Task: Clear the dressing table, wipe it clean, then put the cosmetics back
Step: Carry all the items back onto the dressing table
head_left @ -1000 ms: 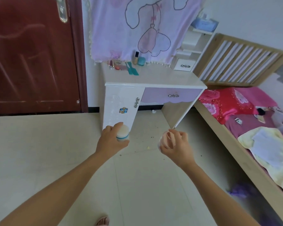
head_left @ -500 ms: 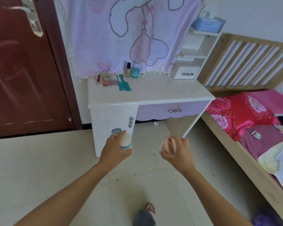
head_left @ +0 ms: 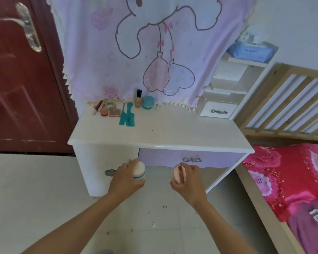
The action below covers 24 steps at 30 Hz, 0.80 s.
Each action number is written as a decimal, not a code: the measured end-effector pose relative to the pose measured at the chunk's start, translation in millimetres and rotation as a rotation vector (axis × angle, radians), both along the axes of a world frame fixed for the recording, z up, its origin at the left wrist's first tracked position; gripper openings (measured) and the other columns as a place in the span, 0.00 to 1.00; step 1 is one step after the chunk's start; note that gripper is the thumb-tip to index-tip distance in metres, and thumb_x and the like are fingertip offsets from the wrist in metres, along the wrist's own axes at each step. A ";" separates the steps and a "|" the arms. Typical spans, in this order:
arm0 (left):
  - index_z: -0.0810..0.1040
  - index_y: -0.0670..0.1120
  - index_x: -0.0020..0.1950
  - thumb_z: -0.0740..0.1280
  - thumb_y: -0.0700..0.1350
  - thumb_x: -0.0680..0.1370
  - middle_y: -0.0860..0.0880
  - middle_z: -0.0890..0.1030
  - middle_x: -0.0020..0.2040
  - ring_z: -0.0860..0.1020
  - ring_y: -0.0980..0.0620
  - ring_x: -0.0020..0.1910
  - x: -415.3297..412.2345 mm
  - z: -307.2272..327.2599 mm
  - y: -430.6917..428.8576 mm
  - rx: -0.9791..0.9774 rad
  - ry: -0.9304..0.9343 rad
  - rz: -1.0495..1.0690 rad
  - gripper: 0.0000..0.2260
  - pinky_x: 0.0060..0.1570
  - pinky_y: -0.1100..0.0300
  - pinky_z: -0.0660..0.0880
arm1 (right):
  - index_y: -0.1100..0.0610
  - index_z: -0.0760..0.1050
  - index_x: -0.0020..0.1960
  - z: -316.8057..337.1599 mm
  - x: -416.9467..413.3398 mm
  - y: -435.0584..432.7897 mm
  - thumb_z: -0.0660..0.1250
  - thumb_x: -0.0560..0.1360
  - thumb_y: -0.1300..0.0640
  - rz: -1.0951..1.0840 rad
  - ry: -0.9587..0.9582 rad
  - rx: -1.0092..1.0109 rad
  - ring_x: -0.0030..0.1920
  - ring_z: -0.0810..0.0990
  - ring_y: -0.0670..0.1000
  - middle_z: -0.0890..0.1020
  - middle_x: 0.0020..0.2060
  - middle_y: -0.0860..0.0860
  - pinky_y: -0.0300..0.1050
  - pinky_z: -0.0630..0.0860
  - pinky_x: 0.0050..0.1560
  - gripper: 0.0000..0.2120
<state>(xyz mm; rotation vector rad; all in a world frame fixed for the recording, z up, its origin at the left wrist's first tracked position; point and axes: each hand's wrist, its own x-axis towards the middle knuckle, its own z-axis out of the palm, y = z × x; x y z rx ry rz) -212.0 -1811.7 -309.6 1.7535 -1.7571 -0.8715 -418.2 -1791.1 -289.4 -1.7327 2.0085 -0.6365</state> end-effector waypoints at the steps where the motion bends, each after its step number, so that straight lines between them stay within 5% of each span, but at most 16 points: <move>1: 0.63 0.52 0.70 0.68 0.47 0.71 0.46 0.70 0.61 0.67 0.47 0.62 -2.3 -1.2 -6.0 0.012 0.005 0.011 0.29 0.55 0.58 0.67 | 0.50 0.66 0.65 -1.8 -1.7 -8.5 0.72 0.67 0.52 0.015 -0.004 0.004 0.52 0.73 0.52 0.63 0.53 0.48 0.43 0.73 0.50 0.29; 11: 0.62 0.50 0.71 0.68 0.50 0.72 0.45 0.72 0.60 0.72 0.45 0.58 -11.0 -14.3 -103.6 -0.011 0.029 0.067 0.29 0.56 0.52 0.73 | 0.51 0.65 0.66 -7.3 -2.2 -106.6 0.71 0.68 0.53 0.093 0.010 0.019 0.56 0.74 0.53 0.65 0.59 0.52 0.41 0.72 0.50 0.29; 24: 0.58 0.51 0.72 0.65 0.52 0.74 0.47 0.70 0.65 0.68 0.48 0.63 -1.6 -47.2 -333.3 -0.014 -0.196 -0.009 0.29 0.60 0.56 0.68 | 0.50 0.64 0.66 -24.6 49.4 -330.3 0.73 0.66 0.52 0.073 0.029 0.129 0.58 0.73 0.53 0.65 0.62 0.52 0.39 0.72 0.51 0.31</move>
